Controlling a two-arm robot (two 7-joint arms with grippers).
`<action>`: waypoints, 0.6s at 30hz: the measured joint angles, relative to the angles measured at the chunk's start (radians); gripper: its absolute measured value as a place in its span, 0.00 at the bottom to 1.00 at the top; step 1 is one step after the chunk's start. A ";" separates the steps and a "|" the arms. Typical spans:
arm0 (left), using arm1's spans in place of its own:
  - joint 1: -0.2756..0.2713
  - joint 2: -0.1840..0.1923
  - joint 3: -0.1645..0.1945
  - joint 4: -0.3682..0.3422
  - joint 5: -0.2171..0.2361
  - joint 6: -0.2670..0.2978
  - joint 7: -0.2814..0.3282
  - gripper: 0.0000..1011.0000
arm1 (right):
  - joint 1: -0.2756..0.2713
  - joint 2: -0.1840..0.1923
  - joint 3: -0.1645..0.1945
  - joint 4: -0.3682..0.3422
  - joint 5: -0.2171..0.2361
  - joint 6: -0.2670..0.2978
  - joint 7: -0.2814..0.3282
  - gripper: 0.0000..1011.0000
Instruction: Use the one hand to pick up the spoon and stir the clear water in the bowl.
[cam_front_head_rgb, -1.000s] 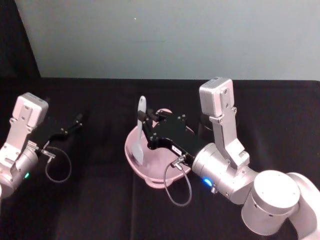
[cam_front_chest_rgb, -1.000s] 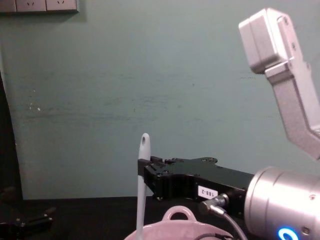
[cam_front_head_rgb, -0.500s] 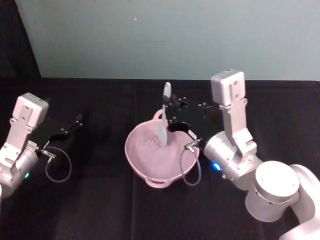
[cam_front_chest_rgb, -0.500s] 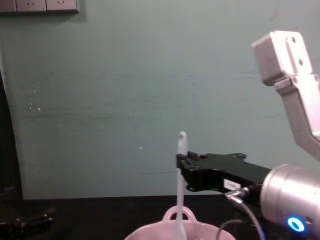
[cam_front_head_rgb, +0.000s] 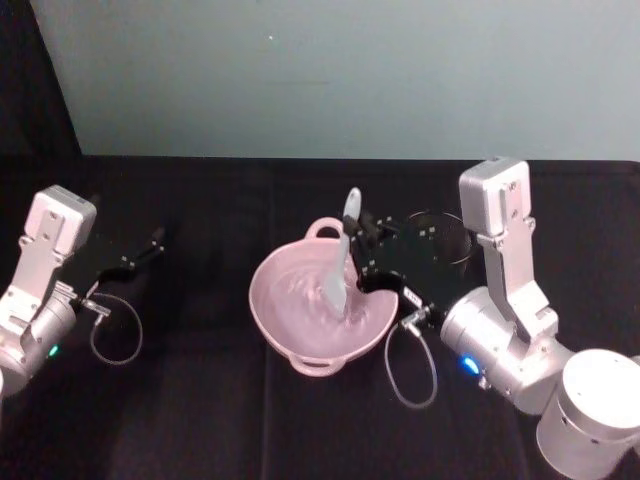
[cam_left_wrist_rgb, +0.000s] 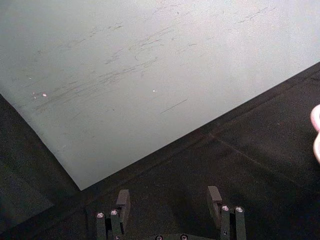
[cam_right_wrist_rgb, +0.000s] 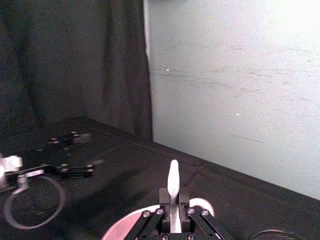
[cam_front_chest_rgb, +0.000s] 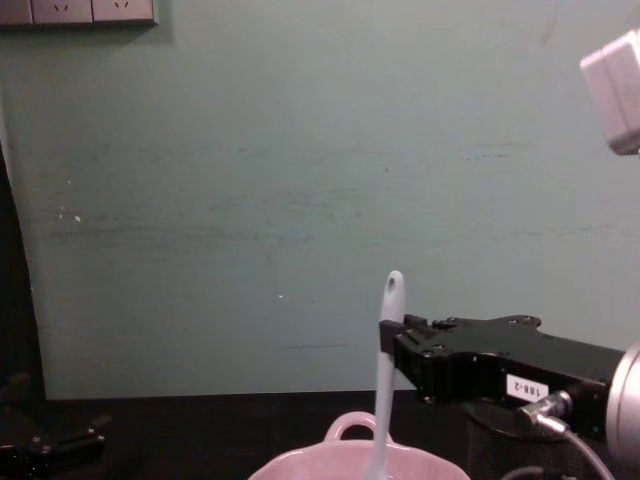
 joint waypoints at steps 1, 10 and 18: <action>0.000 0.000 0.000 0.000 0.000 0.000 0.000 1.00 | -0.011 0.004 -0.003 -0.014 0.008 0.005 0.008 0.11; 0.000 0.000 0.000 0.000 0.000 0.000 0.000 1.00 | -0.014 0.001 -0.047 -0.029 0.039 0.023 0.033 0.11; 0.000 0.000 0.000 0.000 0.000 0.000 0.000 1.00 | 0.044 -0.036 -0.073 0.048 0.027 0.004 0.011 0.11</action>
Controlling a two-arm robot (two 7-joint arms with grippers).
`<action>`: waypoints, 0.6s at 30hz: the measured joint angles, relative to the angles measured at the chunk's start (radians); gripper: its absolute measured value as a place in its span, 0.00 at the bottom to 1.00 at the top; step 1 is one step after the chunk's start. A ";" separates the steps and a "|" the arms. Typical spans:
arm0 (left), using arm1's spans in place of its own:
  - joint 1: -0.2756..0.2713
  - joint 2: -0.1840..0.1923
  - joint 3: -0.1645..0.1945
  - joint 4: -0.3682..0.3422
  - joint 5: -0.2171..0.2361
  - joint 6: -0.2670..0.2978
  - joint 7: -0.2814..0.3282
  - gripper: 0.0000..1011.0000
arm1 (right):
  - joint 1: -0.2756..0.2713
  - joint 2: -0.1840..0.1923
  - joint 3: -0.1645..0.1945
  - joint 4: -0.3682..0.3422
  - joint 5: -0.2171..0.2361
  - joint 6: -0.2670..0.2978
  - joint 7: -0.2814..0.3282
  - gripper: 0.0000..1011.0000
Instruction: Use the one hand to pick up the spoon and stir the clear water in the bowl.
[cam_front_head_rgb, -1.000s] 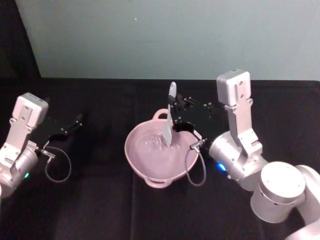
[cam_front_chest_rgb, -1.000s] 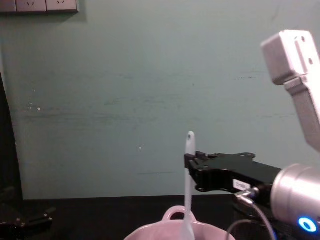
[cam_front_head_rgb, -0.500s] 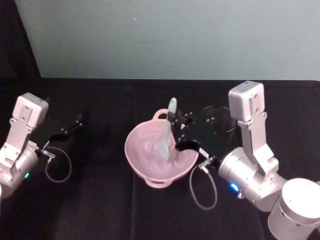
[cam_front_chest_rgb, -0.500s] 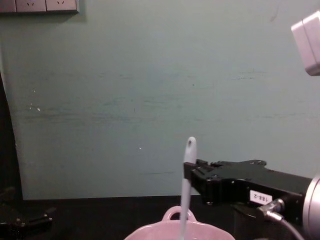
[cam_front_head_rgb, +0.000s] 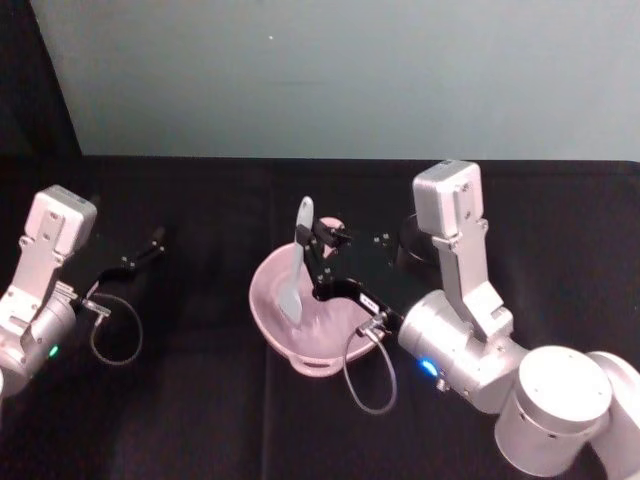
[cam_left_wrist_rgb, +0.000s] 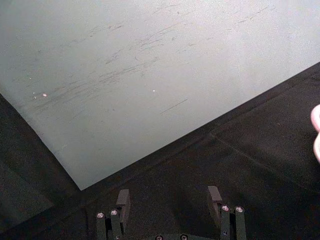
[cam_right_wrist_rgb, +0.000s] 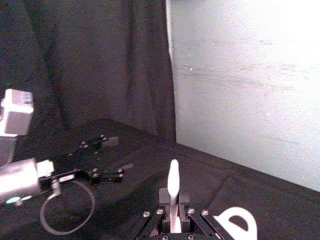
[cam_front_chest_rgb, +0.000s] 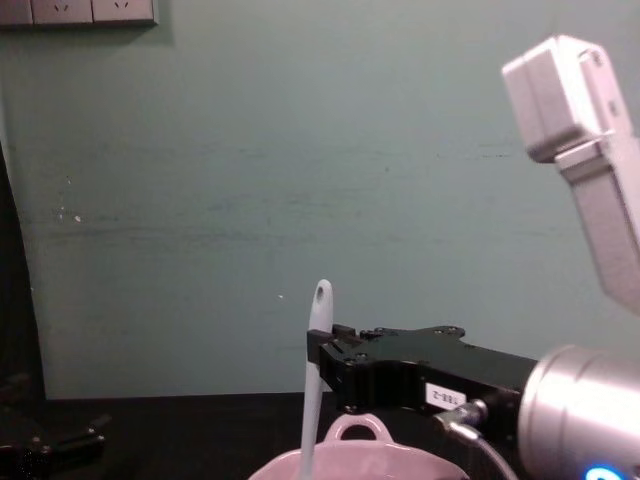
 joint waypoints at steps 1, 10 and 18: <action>0.000 0.000 0.000 0.000 0.000 0.000 0.000 1.00 | 0.011 -0.008 -0.001 0.017 -0.005 -0.009 -0.006 0.11; 0.000 0.000 0.000 0.000 0.000 0.000 0.000 1.00 | 0.049 -0.031 0.015 0.084 -0.057 -0.047 -0.058 0.11; 0.000 0.000 0.000 0.000 0.000 0.000 0.000 1.00 | 0.019 -0.012 0.058 0.051 -0.085 -0.027 -0.074 0.11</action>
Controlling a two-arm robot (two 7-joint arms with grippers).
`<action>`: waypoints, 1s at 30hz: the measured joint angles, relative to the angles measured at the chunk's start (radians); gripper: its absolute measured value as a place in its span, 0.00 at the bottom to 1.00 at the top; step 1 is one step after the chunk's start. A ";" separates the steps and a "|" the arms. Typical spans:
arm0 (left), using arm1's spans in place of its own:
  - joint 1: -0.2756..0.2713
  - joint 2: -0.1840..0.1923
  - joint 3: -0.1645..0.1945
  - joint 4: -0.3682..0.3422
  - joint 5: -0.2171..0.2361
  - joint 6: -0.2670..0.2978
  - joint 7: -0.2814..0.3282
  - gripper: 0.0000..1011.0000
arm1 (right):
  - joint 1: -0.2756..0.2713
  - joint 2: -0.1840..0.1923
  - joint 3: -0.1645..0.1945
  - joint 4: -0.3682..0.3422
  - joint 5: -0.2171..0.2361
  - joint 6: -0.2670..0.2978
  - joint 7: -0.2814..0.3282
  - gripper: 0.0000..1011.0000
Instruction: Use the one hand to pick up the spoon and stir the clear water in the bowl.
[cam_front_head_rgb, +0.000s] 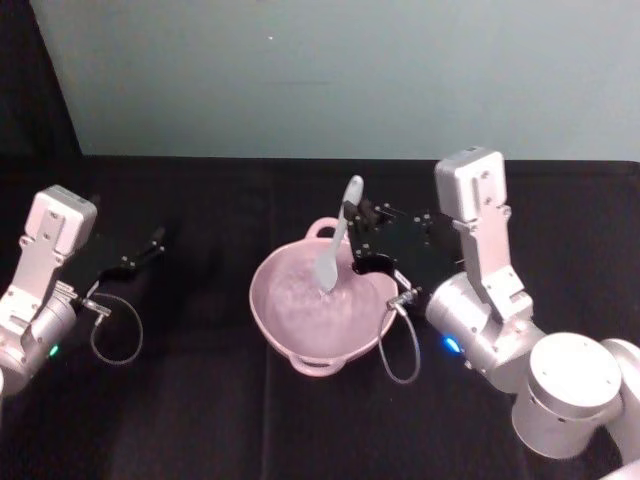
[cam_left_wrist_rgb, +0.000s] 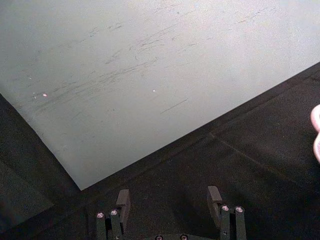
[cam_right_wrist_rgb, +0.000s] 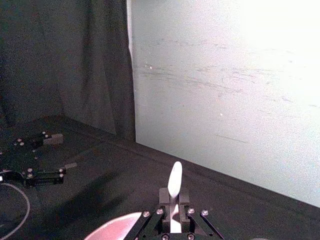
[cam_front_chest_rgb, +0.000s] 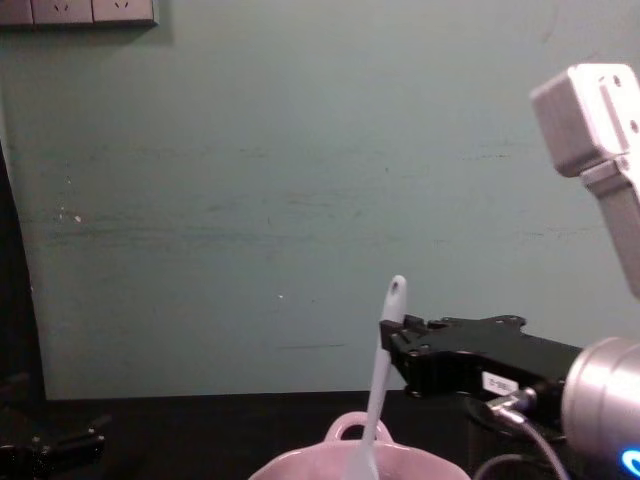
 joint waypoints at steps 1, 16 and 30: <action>0.000 0.000 0.000 0.000 0.000 0.000 0.000 1.00 | -0.006 0.002 0.005 -0.009 0.001 0.002 0.000 0.11; 0.000 0.000 0.000 0.000 0.000 0.000 0.000 1.00 | -0.115 0.014 0.083 -0.158 0.097 0.042 0.021 0.11; 0.000 0.000 0.000 0.000 0.000 0.000 0.000 1.00 | -0.132 0.026 0.150 -0.295 0.220 0.174 -0.010 0.11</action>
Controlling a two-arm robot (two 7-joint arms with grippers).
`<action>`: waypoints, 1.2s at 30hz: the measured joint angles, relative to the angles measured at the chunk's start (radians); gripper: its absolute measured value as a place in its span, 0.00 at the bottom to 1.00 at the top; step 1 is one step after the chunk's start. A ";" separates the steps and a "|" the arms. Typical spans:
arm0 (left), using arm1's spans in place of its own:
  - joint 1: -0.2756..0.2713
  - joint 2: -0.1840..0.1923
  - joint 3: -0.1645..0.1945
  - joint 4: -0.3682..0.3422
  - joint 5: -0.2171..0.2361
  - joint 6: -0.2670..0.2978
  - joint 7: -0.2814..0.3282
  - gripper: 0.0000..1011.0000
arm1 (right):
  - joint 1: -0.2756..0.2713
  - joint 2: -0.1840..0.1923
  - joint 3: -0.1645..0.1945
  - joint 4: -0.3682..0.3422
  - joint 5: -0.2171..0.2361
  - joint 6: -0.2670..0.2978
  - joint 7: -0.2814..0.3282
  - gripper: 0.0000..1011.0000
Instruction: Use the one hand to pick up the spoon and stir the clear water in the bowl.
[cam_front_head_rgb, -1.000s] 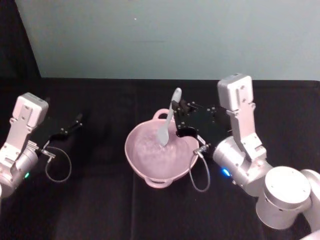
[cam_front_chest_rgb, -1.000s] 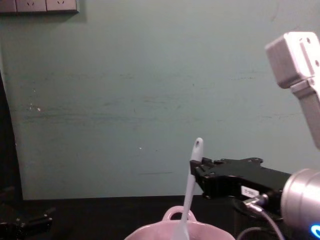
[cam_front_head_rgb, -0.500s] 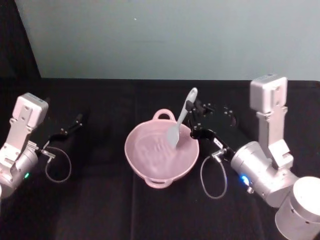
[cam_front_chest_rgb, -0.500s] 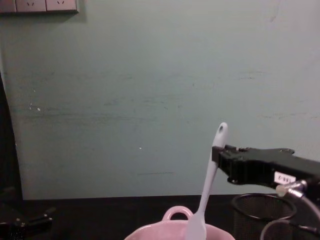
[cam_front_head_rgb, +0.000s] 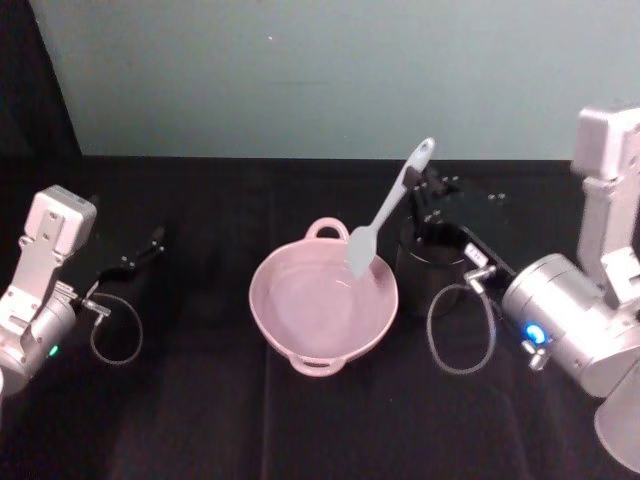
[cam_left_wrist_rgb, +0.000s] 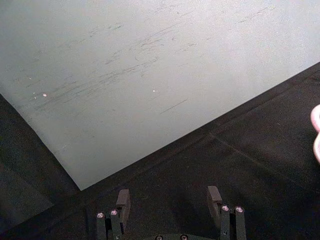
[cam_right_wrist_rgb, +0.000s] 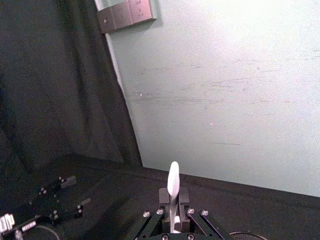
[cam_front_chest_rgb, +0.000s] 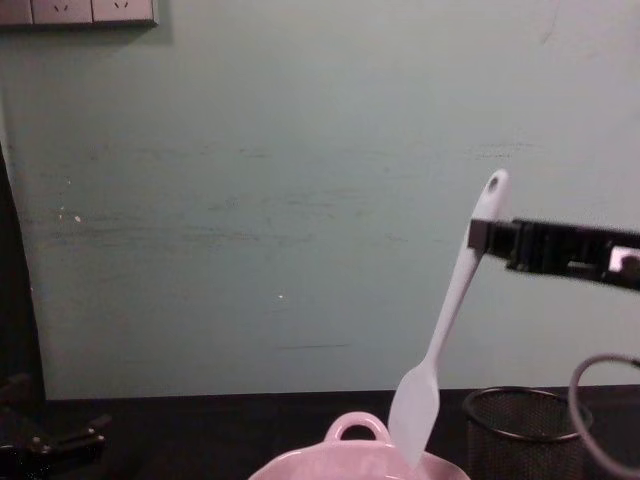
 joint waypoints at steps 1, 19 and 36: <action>0.000 0.000 0.000 0.000 0.000 0.000 0.000 1.00 | 0.001 0.000 0.005 -0.007 0.008 0.010 -0.003 0.11; 0.000 0.000 0.000 0.000 0.000 0.000 0.000 1.00 | -0.002 -0.008 0.159 -0.067 0.171 0.093 -0.081 0.11; 0.000 0.000 0.000 0.000 0.000 0.000 0.000 1.00 | 0.014 -0.014 0.202 0.048 0.262 0.092 -0.126 0.11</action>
